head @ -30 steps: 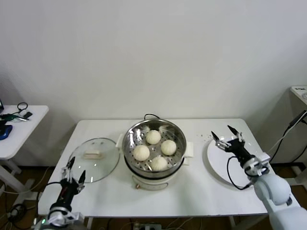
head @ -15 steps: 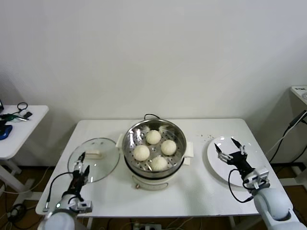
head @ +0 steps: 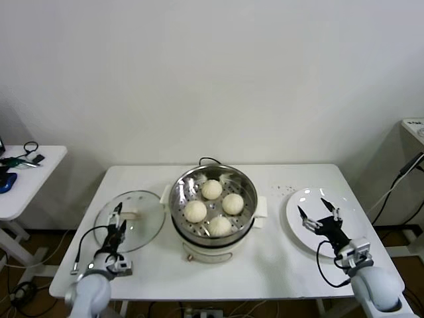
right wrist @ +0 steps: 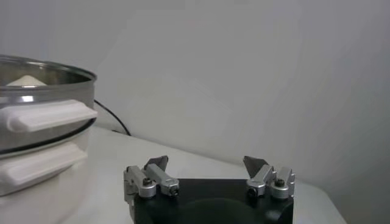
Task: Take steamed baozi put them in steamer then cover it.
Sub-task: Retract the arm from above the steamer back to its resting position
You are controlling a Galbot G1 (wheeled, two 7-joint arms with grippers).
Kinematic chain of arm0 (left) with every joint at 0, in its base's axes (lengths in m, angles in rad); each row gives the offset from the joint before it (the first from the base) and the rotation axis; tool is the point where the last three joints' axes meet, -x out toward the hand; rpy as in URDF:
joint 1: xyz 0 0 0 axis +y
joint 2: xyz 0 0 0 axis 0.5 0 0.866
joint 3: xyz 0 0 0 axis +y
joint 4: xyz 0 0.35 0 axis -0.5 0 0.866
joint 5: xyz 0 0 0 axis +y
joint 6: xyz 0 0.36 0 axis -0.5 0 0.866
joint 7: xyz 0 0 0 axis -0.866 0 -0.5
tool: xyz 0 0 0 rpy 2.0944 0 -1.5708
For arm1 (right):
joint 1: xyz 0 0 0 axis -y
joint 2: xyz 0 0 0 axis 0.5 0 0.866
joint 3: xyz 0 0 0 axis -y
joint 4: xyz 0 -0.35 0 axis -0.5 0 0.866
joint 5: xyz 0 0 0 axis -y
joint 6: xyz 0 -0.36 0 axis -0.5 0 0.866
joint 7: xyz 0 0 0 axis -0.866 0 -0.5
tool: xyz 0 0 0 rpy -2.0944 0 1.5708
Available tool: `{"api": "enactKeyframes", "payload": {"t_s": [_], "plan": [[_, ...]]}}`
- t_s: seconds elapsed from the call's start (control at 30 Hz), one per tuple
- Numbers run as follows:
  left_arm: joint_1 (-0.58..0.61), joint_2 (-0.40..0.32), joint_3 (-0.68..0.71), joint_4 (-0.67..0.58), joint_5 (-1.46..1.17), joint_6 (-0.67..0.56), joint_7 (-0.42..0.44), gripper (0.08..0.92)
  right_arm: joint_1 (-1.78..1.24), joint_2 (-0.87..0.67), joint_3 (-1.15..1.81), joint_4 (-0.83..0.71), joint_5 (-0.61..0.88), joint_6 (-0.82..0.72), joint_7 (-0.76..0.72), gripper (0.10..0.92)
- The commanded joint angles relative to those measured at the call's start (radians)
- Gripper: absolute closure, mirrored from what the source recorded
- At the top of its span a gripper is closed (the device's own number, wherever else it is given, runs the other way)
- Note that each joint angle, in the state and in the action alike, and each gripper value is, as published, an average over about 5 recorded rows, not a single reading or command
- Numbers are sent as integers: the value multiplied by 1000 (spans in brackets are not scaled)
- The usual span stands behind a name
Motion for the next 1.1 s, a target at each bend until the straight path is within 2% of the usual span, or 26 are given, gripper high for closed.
{"api": "enactKeyframes", "payload": {"t_s": [0.03,0.93,1.03,1.1], "plan": [[-119,-11,5,148,30,-2,-27,177,-7,8,4,-10,-14,3,-6,203],[-233,-30,16,275,36,21,-50,177,45,30,-55,-49,-45,1,-10,203],[-234,-31,16,281,33,19,-49,194,46,35,-57,-50,-51,1,-12,203],[-233,-32,17,282,30,18,-47,234,46,38,-58,-51,-56,2,-13,203]]}}
